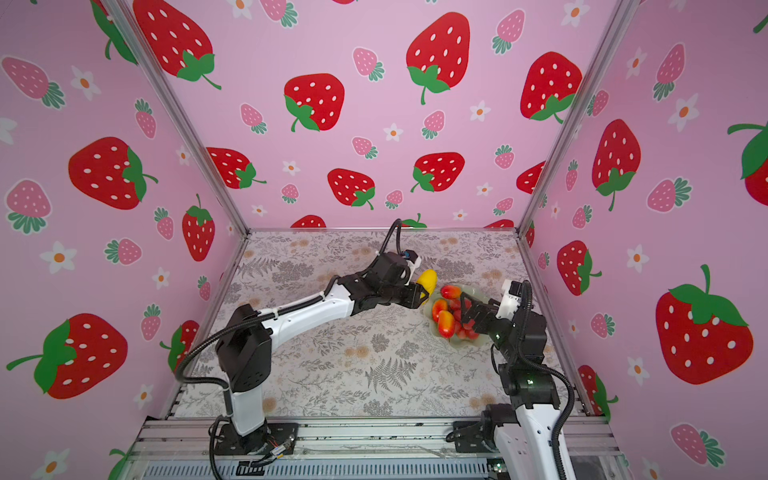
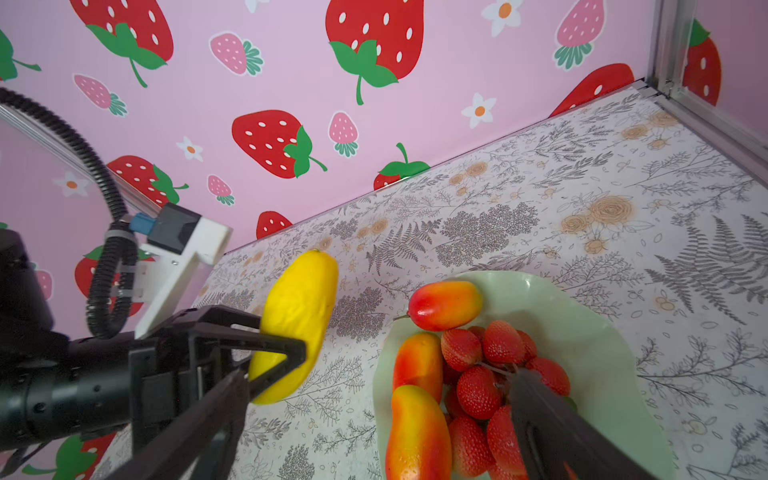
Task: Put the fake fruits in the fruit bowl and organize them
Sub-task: 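Carry the yellow fruit into the bowl and open the left gripper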
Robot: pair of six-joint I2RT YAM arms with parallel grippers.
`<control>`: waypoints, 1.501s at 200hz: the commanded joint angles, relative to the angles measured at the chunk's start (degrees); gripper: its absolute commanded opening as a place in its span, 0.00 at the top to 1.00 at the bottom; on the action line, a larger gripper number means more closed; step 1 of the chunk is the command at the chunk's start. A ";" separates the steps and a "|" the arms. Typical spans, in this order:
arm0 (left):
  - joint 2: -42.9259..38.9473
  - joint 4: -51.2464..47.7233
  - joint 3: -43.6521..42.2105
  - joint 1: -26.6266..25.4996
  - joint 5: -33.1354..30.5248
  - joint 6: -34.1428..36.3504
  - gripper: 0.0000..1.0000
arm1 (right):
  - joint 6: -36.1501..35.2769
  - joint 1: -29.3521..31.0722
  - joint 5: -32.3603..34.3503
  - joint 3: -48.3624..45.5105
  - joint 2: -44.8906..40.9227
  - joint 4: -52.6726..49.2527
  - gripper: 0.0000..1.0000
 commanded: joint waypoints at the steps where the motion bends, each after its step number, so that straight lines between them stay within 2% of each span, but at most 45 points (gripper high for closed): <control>1: 4.83 -0.50 7.95 -1.05 10.91 2.98 0.50 | 2.92 -0.36 1.15 2.56 -4.44 -4.69 0.01; 12: 6.75 -0.81 10.64 -1.78 13.18 3.35 0.50 | 2.58 -0.36 0.76 3.31 -6.64 -6.25 0.01; 42: 9.06 -2.22 13.73 -4.61 17.38 6.49 0.49 | 0.12 -0.36 -5.29 4.84 -10.45 -9.87 0.01; 102: 13.72 -7.04 18.25 -8.30 20.68 12.44 0.49 | 0.62 -0.37 -6.26 4.71 -17.36 -12.84 0.01; 147: 20.36 -9.60 25.85 -9.46 18.79 11.79 0.48 | 0.68 -0.36 -7.79 4.68 -18.14 -11.83 0.01; 208: 24.06 -7.64 27.62 -10.13 12.26 11.48 0.47 | 1.25 -0.43 -8.75 3.94 -18.60 -10.42 0.01; 231: 25.13 -10.45 29.24 -10.48 10.30 13.21 0.44 | 1.34 -0.40 -8.90 3.81 -18.61 -9.91 0.01; 270: 25.15 -10.88 29.57 -10.72 10.53 14.07 0.32 | 0.83 -0.36 -9.19 3.91 -18.04 -9.66 0.01; 300: 23.19 -10.11 28.95 -10.85 10.57 14.84 0.29 | 0.85 -0.36 -9.32 3.68 -17.74 -9.04 0.01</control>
